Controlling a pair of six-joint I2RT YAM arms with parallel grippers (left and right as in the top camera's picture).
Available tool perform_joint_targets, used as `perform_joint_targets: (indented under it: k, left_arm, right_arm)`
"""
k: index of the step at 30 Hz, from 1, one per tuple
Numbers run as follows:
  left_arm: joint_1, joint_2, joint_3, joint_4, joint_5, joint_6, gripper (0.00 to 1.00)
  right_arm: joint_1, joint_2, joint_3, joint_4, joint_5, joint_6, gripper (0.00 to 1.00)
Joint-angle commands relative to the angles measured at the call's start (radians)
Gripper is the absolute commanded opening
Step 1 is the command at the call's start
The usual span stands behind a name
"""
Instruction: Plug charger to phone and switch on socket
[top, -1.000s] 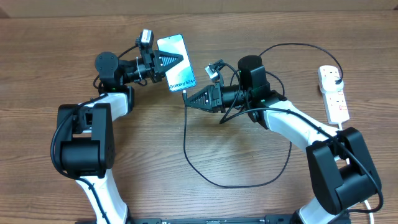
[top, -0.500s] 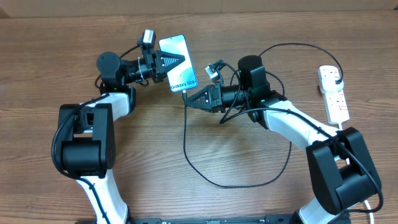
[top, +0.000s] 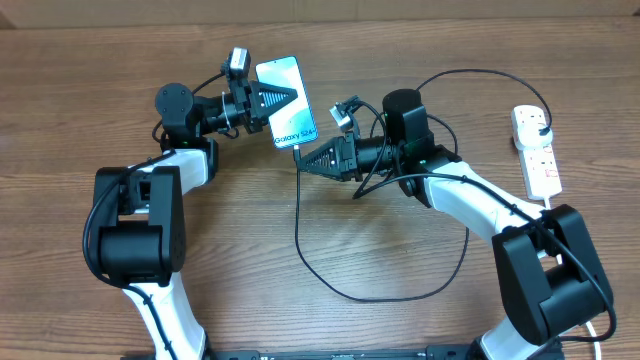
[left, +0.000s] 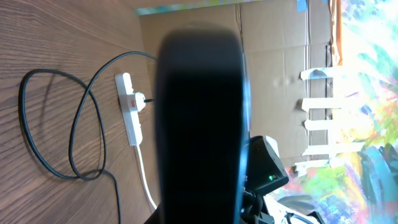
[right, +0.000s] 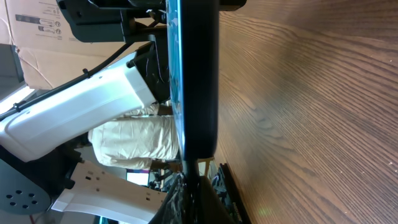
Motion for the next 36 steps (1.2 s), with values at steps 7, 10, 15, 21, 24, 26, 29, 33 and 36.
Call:
perform_joint_targets:
  k: [7,10,15,21,24,26,29,33,36]
  left_arm:
    - [-0.006,-0.009,0.023,0.009,0.038,0.027,0.05]
    - [-0.006,-0.009,0.023,0.009,0.041,0.031,0.05]
    - [-0.006,-0.009,0.023,0.009,0.05,0.039,0.04]
    - [-0.006,-0.009,0.023,0.009,0.056,0.04,0.04]
    - [-0.006,-0.009,0.023,0.009,0.058,0.042,0.04]
    - [-0.006,-0.009,0.023,0.009,0.062,0.043,0.04]
    - [-0.006,-0.009,0.023,0.009,0.063,0.047,0.04]
    - [-0.005,-0.009,0.023,0.009,0.066,0.05,0.04]
    - [-0.005,-0.009,0.023,0.009,0.071,0.05,0.04]
  right_arm:
    - [-0.008,0.006,0.0,0.007,0.011,0.005,0.04]
    - [-0.008,0.006,0.0,0.007,0.011,0.008,0.04]
    - [-0.008,0.006,0.0,0.007,0.011,0.008,0.04]
    - [-0.008,0.006,0.0,0.007,0.011,0.008,0.04]
    - [-0.008,0.006,0.0,0.007,0.011,0.008,0.04]
    - [-0.008,0.006,0.0,0.007,0.011,0.008,0.04]
    - [-0.008,0.006,0.0,0.007,0.011,0.008,0.04]
    - [-0.008,0.006,0.0,0.007,0.007,0.008,0.04]
    - [-0.008,0.006,0.0,0.007,0.007,0.008,0.04]
